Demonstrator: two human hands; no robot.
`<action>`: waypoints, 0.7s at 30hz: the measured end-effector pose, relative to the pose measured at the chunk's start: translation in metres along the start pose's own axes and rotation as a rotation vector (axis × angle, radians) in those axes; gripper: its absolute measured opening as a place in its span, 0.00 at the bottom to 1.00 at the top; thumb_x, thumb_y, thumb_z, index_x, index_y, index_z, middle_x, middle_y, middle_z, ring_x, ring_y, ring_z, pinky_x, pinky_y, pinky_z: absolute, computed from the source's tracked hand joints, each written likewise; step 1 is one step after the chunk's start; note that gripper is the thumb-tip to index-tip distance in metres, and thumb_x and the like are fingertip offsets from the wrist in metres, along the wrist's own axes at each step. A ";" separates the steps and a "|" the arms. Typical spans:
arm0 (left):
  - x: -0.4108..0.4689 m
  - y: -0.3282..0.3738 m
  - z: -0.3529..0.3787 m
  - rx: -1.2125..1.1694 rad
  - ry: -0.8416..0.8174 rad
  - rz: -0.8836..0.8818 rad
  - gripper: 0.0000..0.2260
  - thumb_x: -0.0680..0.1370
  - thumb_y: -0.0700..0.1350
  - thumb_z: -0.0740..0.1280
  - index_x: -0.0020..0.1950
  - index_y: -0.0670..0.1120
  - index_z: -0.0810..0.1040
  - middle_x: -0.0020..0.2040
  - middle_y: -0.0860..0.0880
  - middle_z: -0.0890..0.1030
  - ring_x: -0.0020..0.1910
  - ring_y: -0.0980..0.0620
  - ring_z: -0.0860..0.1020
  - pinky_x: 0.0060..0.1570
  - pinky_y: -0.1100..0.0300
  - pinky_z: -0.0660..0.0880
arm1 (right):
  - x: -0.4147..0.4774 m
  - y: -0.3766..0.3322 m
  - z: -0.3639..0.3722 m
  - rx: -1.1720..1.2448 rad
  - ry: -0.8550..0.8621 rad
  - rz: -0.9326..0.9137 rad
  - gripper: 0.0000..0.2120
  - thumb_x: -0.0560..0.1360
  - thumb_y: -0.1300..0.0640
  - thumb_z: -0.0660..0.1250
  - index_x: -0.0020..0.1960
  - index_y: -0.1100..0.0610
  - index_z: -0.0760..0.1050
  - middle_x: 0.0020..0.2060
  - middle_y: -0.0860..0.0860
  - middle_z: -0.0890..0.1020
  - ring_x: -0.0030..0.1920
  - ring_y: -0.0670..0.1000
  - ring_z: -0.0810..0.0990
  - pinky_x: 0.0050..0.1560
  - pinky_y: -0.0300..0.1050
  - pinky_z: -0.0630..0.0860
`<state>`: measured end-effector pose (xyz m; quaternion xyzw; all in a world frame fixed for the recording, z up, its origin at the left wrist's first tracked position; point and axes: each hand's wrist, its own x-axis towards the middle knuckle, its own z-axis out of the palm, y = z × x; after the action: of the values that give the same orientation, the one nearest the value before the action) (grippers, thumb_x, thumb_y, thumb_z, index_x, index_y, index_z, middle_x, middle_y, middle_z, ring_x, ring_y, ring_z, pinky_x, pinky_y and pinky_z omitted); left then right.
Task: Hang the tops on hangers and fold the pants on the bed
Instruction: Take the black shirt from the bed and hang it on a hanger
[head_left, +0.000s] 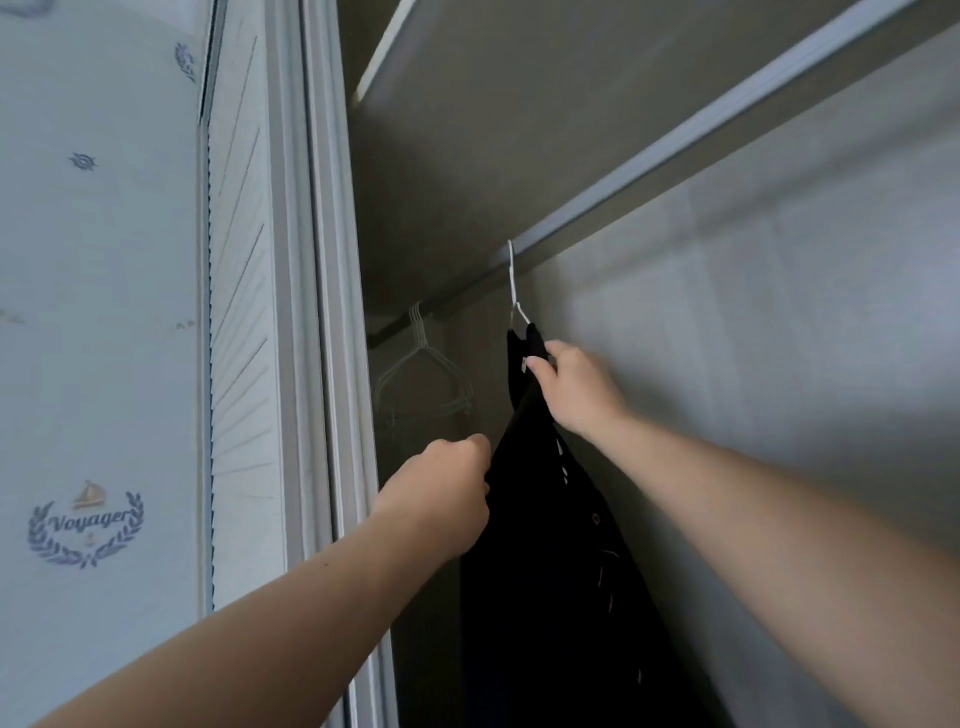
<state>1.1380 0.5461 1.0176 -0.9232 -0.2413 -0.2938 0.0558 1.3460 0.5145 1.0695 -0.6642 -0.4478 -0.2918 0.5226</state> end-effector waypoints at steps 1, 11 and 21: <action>0.008 -0.001 0.002 0.020 -0.028 -0.010 0.01 0.82 0.41 0.62 0.53 0.46 0.72 0.48 0.46 0.77 0.45 0.45 0.79 0.49 0.46 0.81 | 0.005 0.003 0.011 0.039 -0.022 0.000 0.13 0.82 0.48 0.61 0.55 0.56 0.78 0.47 0.57 0.83 0.50 0.61 0.81 0.48 0.51 0.77; 0.082 -0.021 0.029 0.283 -0.189 -0.259 0.08 0.80 0.37 0.64 0.45 0.47 0.67 0.42 0.48 0.69 0.47 0.45 0.75 0.51 0.50 0.78 | 0.049 0.014 0.132 0.351 -0.175 0.042 0.21 0.82 0.46 0.62 0.71 0.56 0.74 0.63 0.58 0.80 0.63 0.61 0.78 0.62 0.54 0.76; 0.091 -0.031 0.044 0.504 -0.314 -0.294 0.06 0.81 0.37 0.63 0.46 0.44 0.68 0.42 0.47 0.69 0.49 0.45 0.76 0.48 0.51 0.76 | 0.053 0.023 0.176 0.457 -0.281 0.043 0.26 0.82 0.44 0.62 0.77 0.53 0.66 0.63 0.58 0.80 0.59 0.59 0.81 0.59 0.56 0.79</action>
<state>1.2106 0.6221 1.0325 -0.8697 -0.4426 -0.0840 0.2016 1.3754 0.6966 1.0546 -0.5724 -0.5560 -0.0769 0.5978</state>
